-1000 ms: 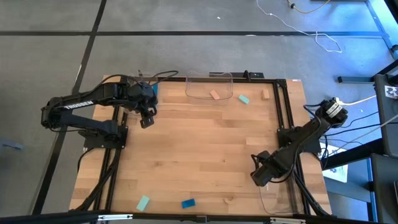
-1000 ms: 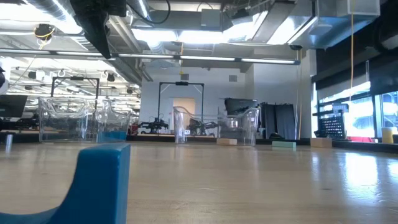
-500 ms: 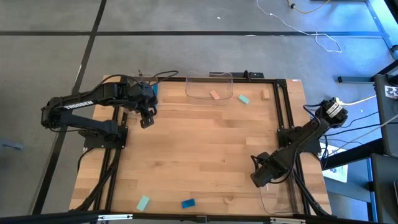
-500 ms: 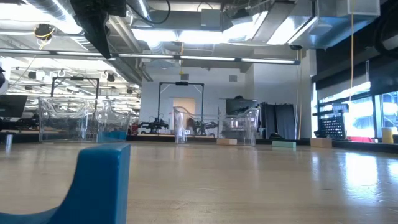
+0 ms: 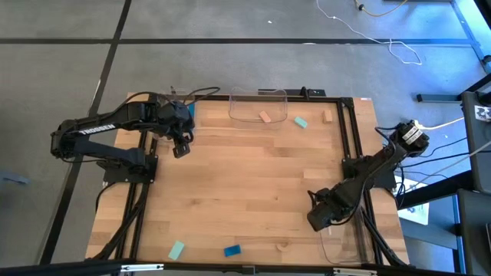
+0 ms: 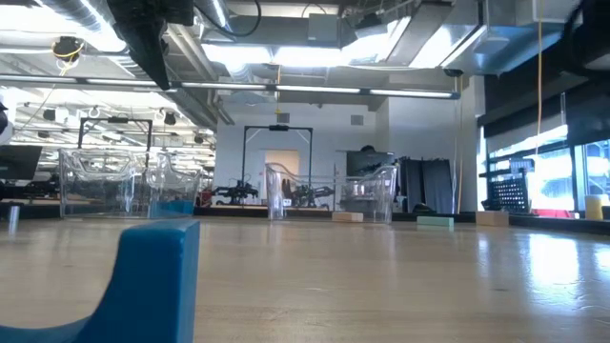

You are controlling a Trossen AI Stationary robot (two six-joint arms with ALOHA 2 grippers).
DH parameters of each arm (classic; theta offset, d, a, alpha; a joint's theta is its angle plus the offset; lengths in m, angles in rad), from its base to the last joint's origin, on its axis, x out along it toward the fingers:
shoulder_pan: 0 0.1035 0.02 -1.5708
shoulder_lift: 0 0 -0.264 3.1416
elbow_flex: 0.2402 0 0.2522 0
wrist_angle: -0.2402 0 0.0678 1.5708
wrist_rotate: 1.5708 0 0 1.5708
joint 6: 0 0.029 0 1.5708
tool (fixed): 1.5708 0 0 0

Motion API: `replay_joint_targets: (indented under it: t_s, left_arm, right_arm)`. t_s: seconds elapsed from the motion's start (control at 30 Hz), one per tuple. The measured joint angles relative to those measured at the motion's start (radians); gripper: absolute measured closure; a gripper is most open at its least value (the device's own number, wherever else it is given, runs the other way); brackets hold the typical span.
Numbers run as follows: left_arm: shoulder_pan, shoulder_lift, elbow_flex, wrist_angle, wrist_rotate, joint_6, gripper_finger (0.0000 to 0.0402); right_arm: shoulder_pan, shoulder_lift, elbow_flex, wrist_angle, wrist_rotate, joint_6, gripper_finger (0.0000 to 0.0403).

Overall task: Sort & place blocks by color
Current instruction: Put the top light blue block into the bottom transparent bin

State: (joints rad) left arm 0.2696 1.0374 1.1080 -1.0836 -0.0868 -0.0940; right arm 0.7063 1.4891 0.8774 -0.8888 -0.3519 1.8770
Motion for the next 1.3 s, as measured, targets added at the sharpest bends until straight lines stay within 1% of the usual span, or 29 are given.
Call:
replay_joint_targets:
  t_s: [0.13,0.33,0.43,0.53,0.63,0.77,0.83,0.9,1.03,1.17,1.3]
  left_arm:
    - [0.0,0.0,0.0,-0.001,0.0,0.0,0.0221]
    - [0.0,0.0,0.0,-0.006,0.0,0.0,0.0221]
    - [0.0,0.0,0.0,-0.006,0.0,0.0,0.0221]
    - [0.0,0.0,0.0,-0.006,0.0,0.0,0.0221]
    - [0.0,0.0,0.0,-0.006,0.0,0.0,0.0221]
    - [0.0,0.0,0.0,-0.006,0.0,0.0,0.0221]
    - [0.0,0.0,0.0,-0.006,0.0,0.0,0.0221]
    - [0.0,0.0,0.0,-0.006,0.0,0.0,0.0221]
    - [0.0,0.0,0.0,-0.006,0.0,0.0,0.0221]
    - [0.0,0.0,0.0,-0.006,0.0,-0.001,0.0221]
    - [0.0,0.0,0.0,-0.006,0.0,-0.008,0.0221]
  right_arm:
    - [-0.003,-0.026,0.084,-0.026,0.086,-0.001,0.0226]
    - [-0.004,-0.045,0.281,-0.177,0.292,-0.005,0.0228]
    - [-0.009,-0.045,0.361,-0.213,0.389,-0.054,0.0229]
    - [-0.034,-0.044,0.421,-0.277,0.457,-0.08,0.0229]
    - [-0.092,-0.044,0.458,-0.373,0.513,-0.085,0.0229]
    - [-0.201,-0.044,0.492,-0.48,0.545,-0.156,0.0229]
    - [-0.271,-0.044,0.498,-0.496,0.577,-0.231,0.0228]
    - [-0.349,-0.044,0.5,-0.491,0.586,-0.317,0.0228]
    - [-0.532,-0.044,0.5,-0.487,0.565,-0.489,0.0228]
    - [-0.719,-0.044,0.5,-0.485,0.596,-0.674,0.0228]
    - [-0.908,-0.044,0.492,-0.451,0.598,-0.867,0.0228]
